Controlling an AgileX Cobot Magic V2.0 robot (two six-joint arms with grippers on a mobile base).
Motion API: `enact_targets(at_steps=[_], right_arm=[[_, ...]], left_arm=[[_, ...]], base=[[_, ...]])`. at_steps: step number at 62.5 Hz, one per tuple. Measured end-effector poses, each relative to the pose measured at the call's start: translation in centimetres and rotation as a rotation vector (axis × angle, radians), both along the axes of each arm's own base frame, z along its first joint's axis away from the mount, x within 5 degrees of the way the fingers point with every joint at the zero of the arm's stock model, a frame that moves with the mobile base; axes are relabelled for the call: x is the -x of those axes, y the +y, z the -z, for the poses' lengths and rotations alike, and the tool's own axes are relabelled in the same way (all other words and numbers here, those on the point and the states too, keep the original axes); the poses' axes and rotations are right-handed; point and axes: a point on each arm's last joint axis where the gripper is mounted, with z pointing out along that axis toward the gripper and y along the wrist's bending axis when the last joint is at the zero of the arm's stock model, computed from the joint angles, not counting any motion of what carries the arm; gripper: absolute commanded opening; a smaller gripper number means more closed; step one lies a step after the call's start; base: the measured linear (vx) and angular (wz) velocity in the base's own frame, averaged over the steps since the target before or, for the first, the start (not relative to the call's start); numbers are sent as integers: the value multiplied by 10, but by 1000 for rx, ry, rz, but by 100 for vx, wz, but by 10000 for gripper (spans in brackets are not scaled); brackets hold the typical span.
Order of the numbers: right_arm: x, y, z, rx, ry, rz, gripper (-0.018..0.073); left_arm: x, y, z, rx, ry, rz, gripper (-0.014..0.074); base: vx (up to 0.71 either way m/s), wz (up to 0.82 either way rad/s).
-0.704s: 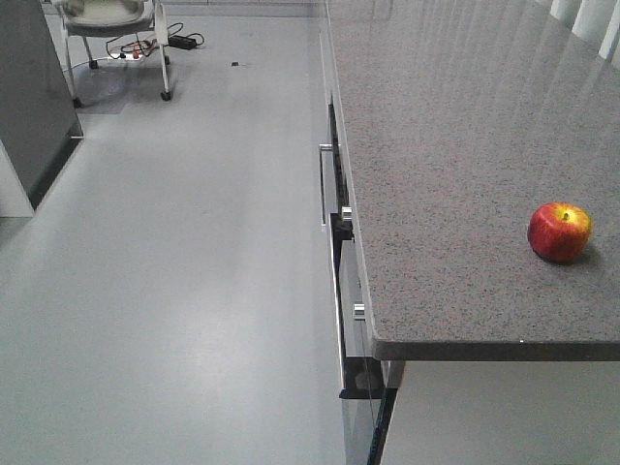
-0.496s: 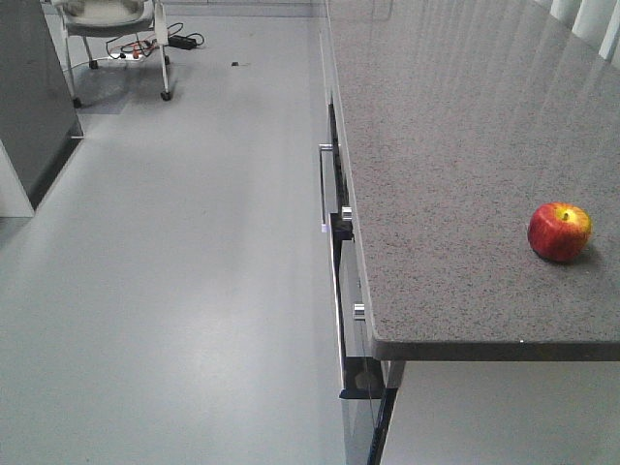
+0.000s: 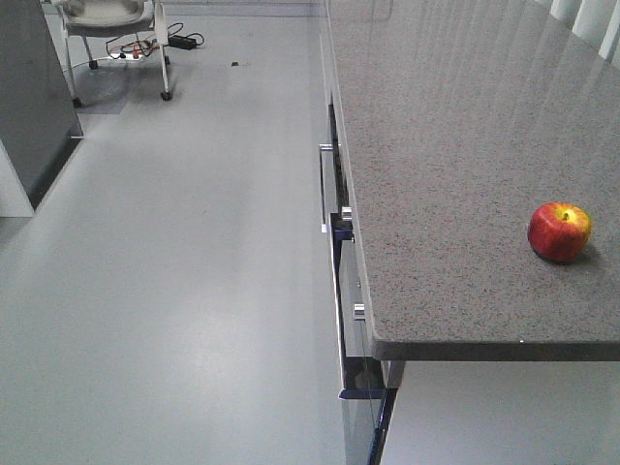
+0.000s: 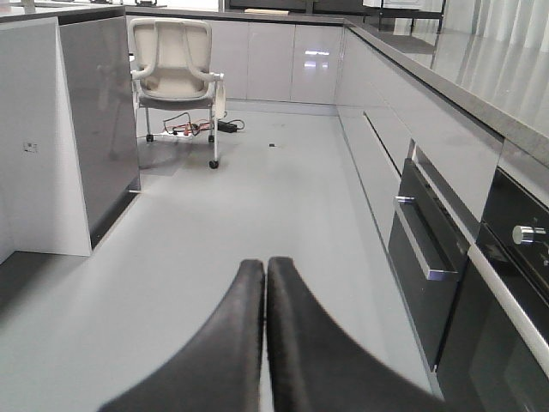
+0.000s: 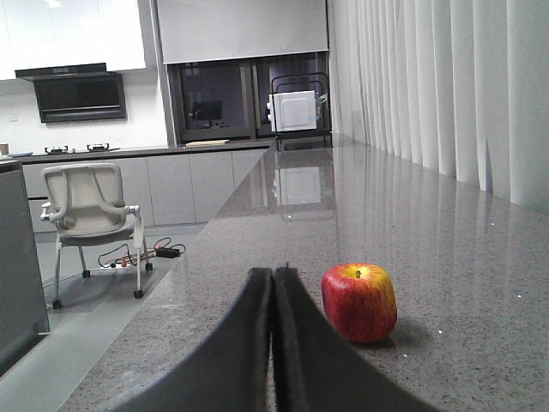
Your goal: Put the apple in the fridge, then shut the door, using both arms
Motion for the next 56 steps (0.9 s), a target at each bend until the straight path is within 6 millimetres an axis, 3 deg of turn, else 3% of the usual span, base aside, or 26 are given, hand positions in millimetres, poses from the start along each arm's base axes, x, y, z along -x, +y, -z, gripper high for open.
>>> enact_targets(at_steps=[29,47,56], right_arm=[[0,0,-1,-4,-8,-2,-6],[0,-1,-3,-224,31,-22,-6],[7,-1,-38,-220,103,-10,-6]], left_arm=[[0,0,0,0,0,0,-6],[0,0,0,0,0,0,-6],[0,0,0,0,0,0,-6]], base=[[0,0],[0,0],[0,0]])
